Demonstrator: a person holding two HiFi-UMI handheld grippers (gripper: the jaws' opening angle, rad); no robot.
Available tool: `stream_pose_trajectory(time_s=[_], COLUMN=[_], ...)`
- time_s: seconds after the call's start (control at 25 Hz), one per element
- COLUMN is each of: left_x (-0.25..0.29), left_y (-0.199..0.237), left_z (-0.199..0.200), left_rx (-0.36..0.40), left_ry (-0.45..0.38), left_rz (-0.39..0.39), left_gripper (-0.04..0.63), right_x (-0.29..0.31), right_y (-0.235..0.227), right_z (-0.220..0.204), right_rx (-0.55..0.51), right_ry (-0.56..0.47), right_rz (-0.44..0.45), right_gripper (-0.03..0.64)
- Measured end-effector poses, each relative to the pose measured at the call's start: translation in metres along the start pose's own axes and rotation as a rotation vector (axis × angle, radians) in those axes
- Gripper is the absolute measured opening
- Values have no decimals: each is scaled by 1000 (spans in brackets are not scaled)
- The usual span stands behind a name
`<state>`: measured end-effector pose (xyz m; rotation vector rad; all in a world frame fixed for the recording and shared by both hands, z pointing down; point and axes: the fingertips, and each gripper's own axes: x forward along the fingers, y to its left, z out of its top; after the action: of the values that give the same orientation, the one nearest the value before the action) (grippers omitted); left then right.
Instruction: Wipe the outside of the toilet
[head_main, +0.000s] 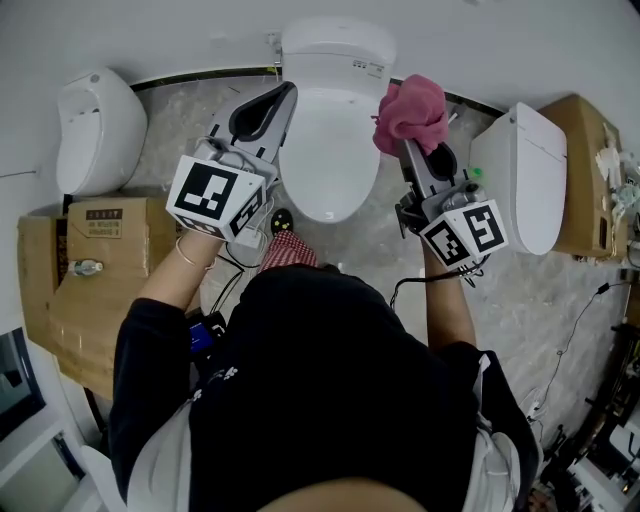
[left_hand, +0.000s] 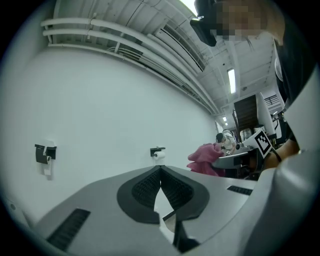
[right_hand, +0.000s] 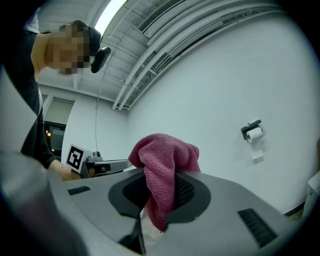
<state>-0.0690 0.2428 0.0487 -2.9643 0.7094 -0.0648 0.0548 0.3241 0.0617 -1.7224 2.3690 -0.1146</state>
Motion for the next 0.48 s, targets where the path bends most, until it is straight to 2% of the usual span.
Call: stream_pose_trajectory(time_s=[0.28,0.48], left_x=[34,50], left_y=[55,96], left_z=[-6,-16], left_rx=[59,36], left_ry=[0,9], left_rz=[-88,-124], left_gripper=[9,9], right_x=[69,110], right_y=[-10,-15], right_z=[-8,-14], right_rx=[-13,-13], right_ry=[12,15], right_rz=[-53,-96], right_gripper=[78,78])
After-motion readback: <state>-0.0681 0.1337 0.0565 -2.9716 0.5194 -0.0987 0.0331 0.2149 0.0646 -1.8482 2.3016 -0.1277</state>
